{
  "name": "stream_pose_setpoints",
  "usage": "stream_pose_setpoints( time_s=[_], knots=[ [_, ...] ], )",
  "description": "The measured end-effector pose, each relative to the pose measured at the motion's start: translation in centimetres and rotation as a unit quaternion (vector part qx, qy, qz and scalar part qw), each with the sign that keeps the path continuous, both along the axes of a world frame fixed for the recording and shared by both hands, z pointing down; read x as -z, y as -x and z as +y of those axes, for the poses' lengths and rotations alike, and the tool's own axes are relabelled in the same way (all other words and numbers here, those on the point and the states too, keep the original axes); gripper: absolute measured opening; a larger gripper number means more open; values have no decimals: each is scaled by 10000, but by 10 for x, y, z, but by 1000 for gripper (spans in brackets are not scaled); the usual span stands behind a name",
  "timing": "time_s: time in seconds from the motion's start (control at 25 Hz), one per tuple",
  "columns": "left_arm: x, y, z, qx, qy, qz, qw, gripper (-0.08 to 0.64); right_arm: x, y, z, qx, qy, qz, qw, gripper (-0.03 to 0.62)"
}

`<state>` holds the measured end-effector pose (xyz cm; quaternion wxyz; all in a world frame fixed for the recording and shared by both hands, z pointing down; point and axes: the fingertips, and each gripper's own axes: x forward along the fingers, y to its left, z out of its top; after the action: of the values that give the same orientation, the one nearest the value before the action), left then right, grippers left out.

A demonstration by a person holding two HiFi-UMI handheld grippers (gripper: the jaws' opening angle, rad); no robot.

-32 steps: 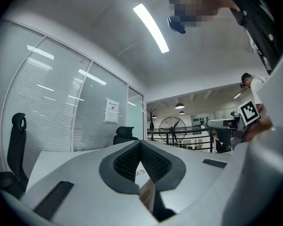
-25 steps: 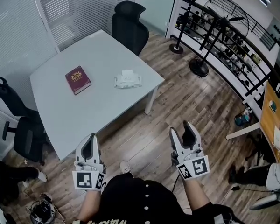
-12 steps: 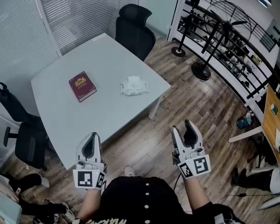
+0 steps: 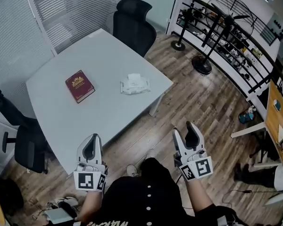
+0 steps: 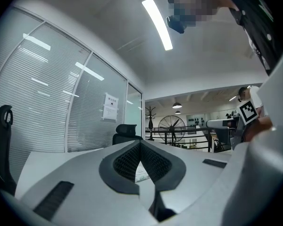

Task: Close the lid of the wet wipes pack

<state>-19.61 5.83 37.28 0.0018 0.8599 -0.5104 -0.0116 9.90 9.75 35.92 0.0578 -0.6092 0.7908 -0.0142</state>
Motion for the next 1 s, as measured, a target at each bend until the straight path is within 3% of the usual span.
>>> stream_pose_setpoints(
  time_s=[0.32,1.0],
  knots=[
    [-5,-11,-37,125,77,-26,9999,6,-2,-16,-42,37,-30,-52,10000,227],
    [3,-74,-148,261,-21,-50,9996,6,-1,-76,-163,256,-47,-79,9996,225]
  ],
)
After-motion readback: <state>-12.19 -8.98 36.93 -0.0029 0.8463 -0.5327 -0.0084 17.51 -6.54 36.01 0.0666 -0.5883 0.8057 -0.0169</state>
